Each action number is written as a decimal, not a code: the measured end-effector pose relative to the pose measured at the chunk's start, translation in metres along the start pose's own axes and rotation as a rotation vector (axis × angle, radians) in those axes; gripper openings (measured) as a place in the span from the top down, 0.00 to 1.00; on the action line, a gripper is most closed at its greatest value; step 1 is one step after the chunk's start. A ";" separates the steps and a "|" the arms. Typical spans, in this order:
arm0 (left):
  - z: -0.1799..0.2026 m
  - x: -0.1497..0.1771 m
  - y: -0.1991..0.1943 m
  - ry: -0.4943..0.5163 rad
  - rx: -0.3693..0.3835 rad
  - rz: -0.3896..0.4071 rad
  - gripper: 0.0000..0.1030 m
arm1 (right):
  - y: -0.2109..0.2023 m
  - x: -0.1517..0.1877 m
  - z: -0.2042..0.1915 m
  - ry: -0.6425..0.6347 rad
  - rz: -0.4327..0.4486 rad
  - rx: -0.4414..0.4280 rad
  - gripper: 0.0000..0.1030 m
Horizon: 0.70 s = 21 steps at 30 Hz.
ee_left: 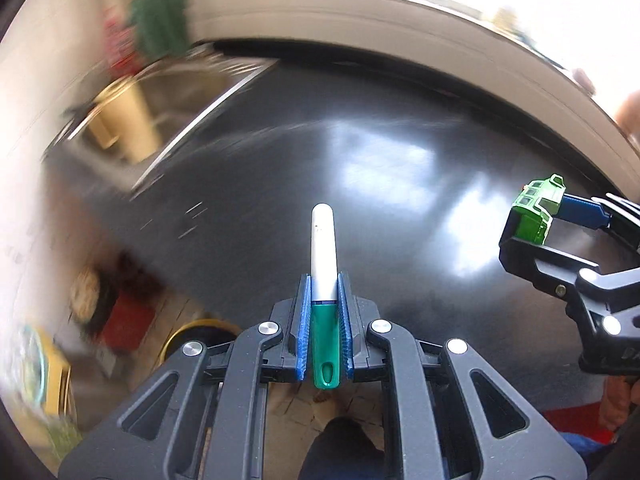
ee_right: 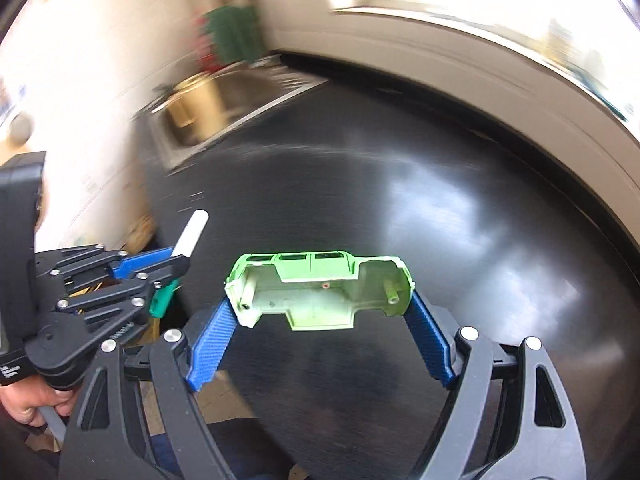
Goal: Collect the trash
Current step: 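Carry the marker and green car shell with both tools over the bin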
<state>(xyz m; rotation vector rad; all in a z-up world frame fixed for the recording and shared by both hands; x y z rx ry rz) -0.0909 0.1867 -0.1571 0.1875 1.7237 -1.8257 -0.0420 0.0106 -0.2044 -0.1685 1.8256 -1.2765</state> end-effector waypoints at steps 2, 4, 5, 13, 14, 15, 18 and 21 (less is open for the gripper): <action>-0.033 0.021 -0.011 -0.081 -0.041 -0.001 0.88 | 0.007 0.000 -0.039 -0.076 -0.017 -0.056 0.24; -0.065 0.043 -0.022 -0.161 -0.078 0.003 0.88 | 0.016 0.001 -0.085 -0.170 -0.030 -0.127 0.24; -0.078 0.053 -0.025 -0.191 -0.097 0.000 0.88 | 0.022 0.005 -0.106 -0.212 -0.045 -0.161 0.24; -0.167 0.144 -0.048 -0.437 -0.158 -0.020 0.88 | 0.057 0.032 -0.232 -0.418 -0.172 -0.344 0.24; -0.176 0.154 -0.045 -0.461 -0.150 -0.026 0.88 | 0.064 0.035 -0.246 -0.432 -0.193 -0.355 0.24; -0.184 0.162 -0.043 -0.481 -0.146 -0.028 0.88 | 0.070 0.039 -0.255 -0.439 -0.217 -0.366 0.24; -0.203 0.181 -0.029 -0.518 -0.120 -0.041 0.88 | 0.093 0.041 -0.277 -0.443 -0.273 -0.377 0.24; -0.217 0.194 -0.013 -0.535 -0.108 -0.059 0.88 | 0.116 0.045 -0.294 -0.439 -0.321 -0.367 0.24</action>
Point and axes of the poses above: each gripper's, at about its wrist camera, not at the fingertips, and y roughly the way its jaws point, z to its right, x to its underside, the point moved 9 cm from there along y, roughly the way its jaws point, and after that the axes turned 10 degrees about x, right-handed, at the moved point
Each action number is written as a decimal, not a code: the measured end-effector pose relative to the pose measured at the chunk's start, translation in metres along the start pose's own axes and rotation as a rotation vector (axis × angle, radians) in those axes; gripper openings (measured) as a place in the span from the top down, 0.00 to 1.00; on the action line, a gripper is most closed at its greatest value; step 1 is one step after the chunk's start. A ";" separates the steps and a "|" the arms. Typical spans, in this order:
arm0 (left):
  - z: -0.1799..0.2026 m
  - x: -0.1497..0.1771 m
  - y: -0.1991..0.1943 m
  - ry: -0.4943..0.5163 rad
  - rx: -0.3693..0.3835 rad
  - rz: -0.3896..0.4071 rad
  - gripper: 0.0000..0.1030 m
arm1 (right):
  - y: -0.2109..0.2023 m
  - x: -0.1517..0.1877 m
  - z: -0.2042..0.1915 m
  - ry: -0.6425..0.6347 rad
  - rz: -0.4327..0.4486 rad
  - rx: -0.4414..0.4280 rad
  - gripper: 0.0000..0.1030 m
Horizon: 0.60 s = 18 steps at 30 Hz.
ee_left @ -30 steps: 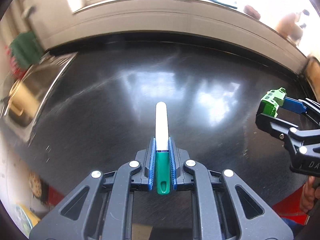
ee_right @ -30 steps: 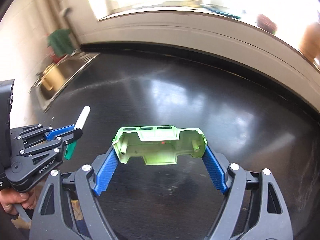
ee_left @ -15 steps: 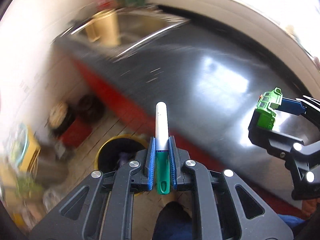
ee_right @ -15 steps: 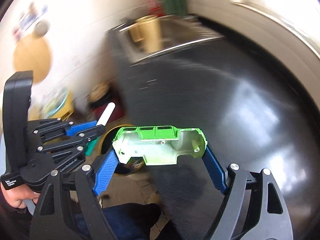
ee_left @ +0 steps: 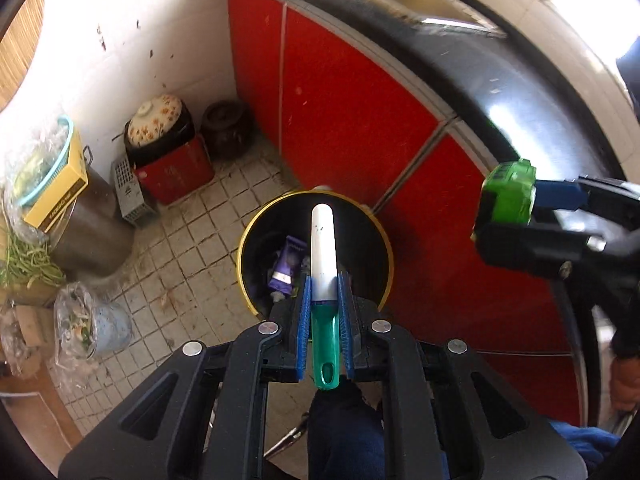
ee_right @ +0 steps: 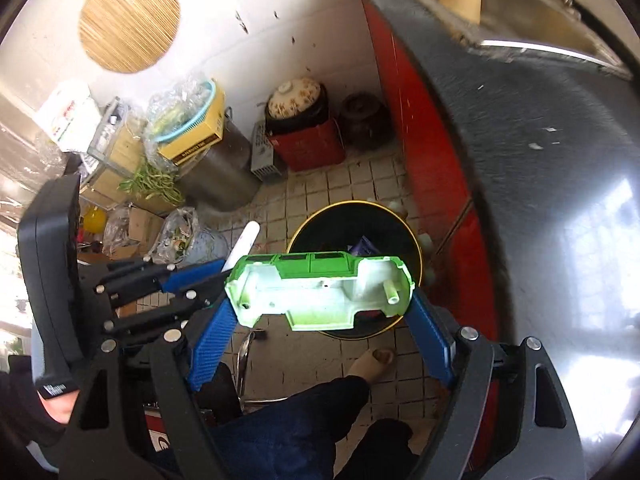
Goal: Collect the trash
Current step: 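Carry the marker and green car shell with both tools over the bin, then open both tools to drop the marker and car shell into the bin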
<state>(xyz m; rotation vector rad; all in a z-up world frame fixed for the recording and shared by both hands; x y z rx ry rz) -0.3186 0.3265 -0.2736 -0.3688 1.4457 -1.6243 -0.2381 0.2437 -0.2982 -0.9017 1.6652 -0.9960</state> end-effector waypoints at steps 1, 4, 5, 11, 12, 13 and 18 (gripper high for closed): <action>-0.006 0.000 0.008 -0.007 0.007 -0.011 0.88 | 0.009 -0.003 0.001 0.005 -0.015 0.004 0.24; -0.016 -0.002 0.024 -0.023 0.019 -0.023 0.88 | 0.033 -0.010 0.000 0.010 -0.058 0.010 0.24; -0.019 -0.003 0.029 -0.029 0.023 -0.028 0.88 | 0.039 -0.013 -0.001 0.007 -0.066 0.015 0.24; -0.028 -0.003 0.050 -0.054 0.059 -0.052 0.88 | 0.056 -0.018 0.005 0.025 -0.097 0.031 0.24; -0.029 -0.003 0.053 -0.059 0.067 -0.054 0.88 | 0.056 -0.020 0.004 0.022 -0.098 0.034 0.23; -0.030 -0.003 0.056 -0.066 0.081 -0.060 0.88 | 0.056 -0.021 0.005 0.023 -0.098 0.040 0.23; -0.030 -0.005 0.063 -0.067 0.112 -0.073 0.87 | 0.057 -0.025 0.007 0.041 -0.110 0.038 0.14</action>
Point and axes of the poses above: each gripper's, at about its wrist camera, not at the fingertips, and y roughly the way its jaws point, z to its right, x to its underside, the point moved 9 cm from there along y, roughly the way its jaws point, and after that the axes turned 10 degrees about x, right-handed, at the moved point
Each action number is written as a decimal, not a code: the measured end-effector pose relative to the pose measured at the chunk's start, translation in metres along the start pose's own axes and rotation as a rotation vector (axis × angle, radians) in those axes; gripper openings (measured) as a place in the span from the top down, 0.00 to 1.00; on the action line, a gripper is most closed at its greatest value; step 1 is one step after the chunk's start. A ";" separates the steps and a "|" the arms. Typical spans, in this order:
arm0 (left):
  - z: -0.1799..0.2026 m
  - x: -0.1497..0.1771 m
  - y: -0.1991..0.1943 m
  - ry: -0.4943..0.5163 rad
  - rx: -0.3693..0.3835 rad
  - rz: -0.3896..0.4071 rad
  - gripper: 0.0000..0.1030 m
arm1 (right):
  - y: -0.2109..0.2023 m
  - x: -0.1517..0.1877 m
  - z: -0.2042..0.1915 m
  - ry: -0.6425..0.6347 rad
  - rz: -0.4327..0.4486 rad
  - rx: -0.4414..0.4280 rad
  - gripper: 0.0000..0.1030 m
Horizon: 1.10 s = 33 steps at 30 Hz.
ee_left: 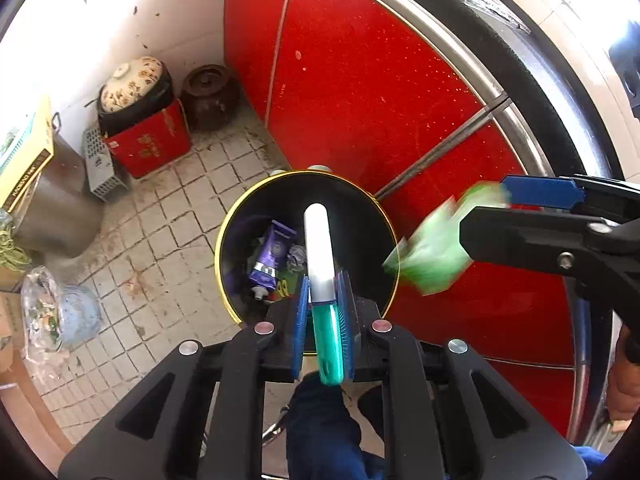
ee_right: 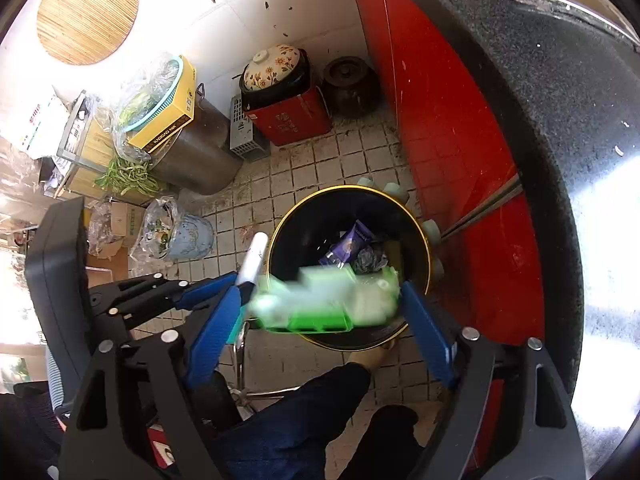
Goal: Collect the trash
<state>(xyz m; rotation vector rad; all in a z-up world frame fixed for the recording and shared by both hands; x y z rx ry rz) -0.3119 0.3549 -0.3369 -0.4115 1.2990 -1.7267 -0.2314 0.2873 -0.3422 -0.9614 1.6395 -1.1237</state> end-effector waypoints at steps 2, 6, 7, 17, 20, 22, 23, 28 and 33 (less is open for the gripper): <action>-0.001 -0.002 0.002 0.016 -0.006 -0.009 0.80 | -0.004 0.000 0.001 0.003 0.004 -0.001 0.13; -0.001 -0.004 -0.004 0.024 -0.034 0.022 0.21 | -0.021 0.003 0.004 0.005 0.027 0.006 0.12; -0.001 -0.004 -0.005 0.027 -0.040 0.027 0.21 | -0.029 0.004 0.006 0.009 0.037 0.005 0.12; 0.049 -0.017 -0.044 0.096 -0.137 0.027 0.07 | -0.148 0.046 0.071 0.158 0.224 0.087 0.07; 0.099 -0.030 -0.057 0.195 -0.111 0.052 0.07 | -0.186 0.078 0.115 0.268 0.282 0.143 0.07; 0.145 -0.039 -0.064 0.280 -0.075 0.068 0.07 | -0.216 0.111 0.155 0.376 0.327 0.203 0.07; 0.175 -0.044 -0.067 0.334 -0.054 0.076 0.07 | -0.234 0.133 0.179 0.443 0.348 0.247 0.07; 0.301 -0.049 -0.055 0.516 0.043 0.042 0.07 | -0.296 0.241 0.267 0.715 0.403 0.476 0.07; 0.419 -0.032 -0.038 0.712 0.101 -0.004 0.07 | -0.339 0.343 0.323 0.978 0.394 0.624 0.07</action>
Point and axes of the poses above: each gripper's, at about its wrist camera, not at the fingertips, and y roughly the way its jaws point, z to its right, x to its underside, the point moved 9 cm from there along y, roughly the way its jaws point, and after that the axes turned 10 degrees about x, right-handed, at the moved point
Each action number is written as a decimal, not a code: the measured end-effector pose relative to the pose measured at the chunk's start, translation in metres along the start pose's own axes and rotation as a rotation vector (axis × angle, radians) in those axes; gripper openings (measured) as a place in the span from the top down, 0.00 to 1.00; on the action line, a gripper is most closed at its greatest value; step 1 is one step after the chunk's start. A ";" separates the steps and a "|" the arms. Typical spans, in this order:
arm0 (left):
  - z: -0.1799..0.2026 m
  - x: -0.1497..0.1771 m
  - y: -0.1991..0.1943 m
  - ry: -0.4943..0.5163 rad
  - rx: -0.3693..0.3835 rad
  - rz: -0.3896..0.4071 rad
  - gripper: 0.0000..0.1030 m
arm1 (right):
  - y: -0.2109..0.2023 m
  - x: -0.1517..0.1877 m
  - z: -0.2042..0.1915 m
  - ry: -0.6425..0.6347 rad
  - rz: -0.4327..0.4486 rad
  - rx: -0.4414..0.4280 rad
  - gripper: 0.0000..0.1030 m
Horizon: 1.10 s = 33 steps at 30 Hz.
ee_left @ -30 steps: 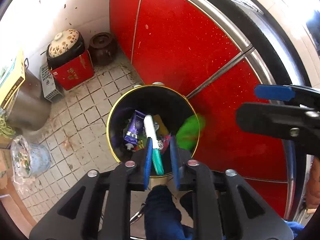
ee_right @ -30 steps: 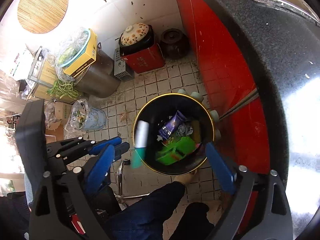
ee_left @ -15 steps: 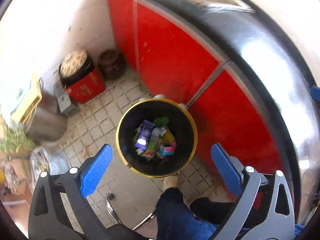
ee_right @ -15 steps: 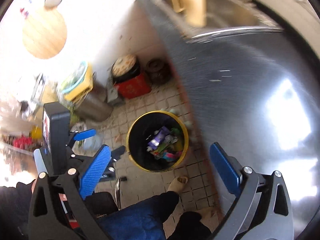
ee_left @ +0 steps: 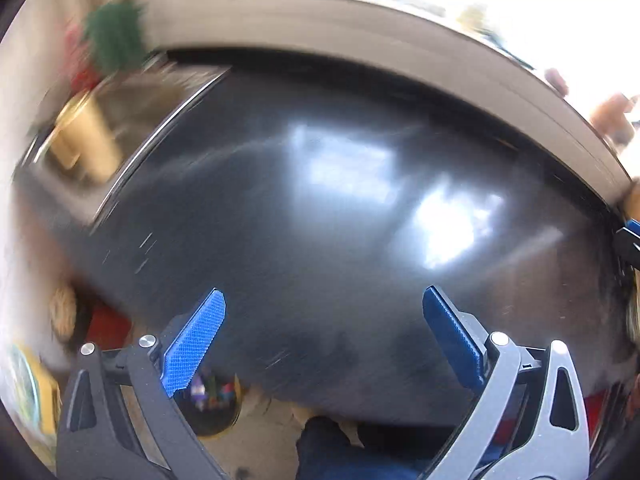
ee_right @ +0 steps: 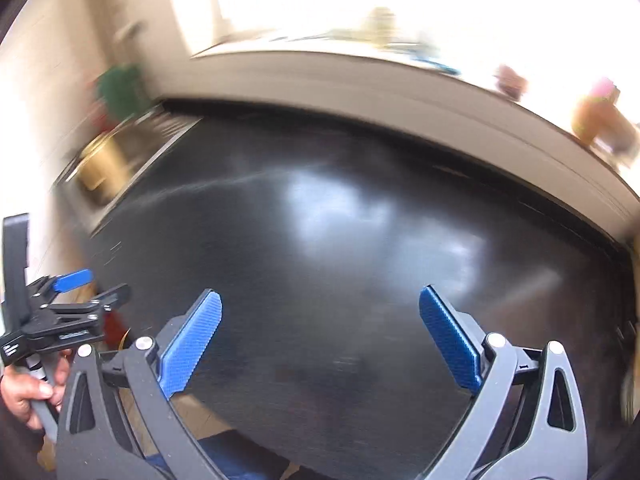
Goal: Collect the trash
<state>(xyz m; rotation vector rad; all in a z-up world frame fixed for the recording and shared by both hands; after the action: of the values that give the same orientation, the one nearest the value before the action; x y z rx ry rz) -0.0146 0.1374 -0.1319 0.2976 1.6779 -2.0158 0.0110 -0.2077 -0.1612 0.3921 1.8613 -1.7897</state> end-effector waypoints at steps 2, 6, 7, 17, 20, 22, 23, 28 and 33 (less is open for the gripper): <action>0.034 -0.018 0.009 0.051 0.023 -0.011 0.07 | -0.001 0.003 0.035 0.070 -0.013 0.035 0.07; 0.090 -0.037 0.022 0.100 0.088 -0.038 0.07 | -0.011 0.007 0.082 0.173 -0.001 0.070 0.07; 0.098 -0.039 0.024 0.112 0.093 -0.039 0.07 | -0.009 0.006 0.093 0.180 0.001 0.080 0.07; 0.141 -0.040 0.033 0.190 0.094 -0.057 0.07 | -0.012 0.010 0.123 0.225 -0.004 0.110 0.07; 0.143 -0.038 0.035 0.191 0.098 -0.067 0.07 | -0.009 0.008 0.124 0.222 -0.005 0.106 0.07; 0.145 -0.036 0.034 0.191 0.094 -0.066 0.07 | -0.009 0.007 0.123 0.222 -0.006 0.103 0.07; 0.145 -0.036 0.034 0.191 0.093 -0.066 0.07 | -0.009 0.008 0.123 0.224 -0.007 0.099 0.07; 0.145 -0.035 0.033 0.192 0.091 -0.066 0.07 | -0.005 0.009 0.121 0.217 -0.018 0.094 0.07; 0.144 -0.033 0.032 0.202 0.087 -0.064 0.07 | -0.004 0.011 0.119 0.222 -0.022 0.089 0.07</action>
<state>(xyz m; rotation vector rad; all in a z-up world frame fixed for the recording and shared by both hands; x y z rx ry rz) 0.0506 0.0022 -0.1118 0.4993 1.7413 -2.1712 0.0200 -0.3265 -0.1620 0.6284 1.9435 -1.9153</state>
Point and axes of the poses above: each gripper's, at about its wrist camera, not at the fingertips, and y roughly the way its jaws point, z to its right, x to its underside, the point moved 9 cm from there along y, roughly the way its jaws point, and after that the axes turned 10 degrees about x, right-handed, at the moved point
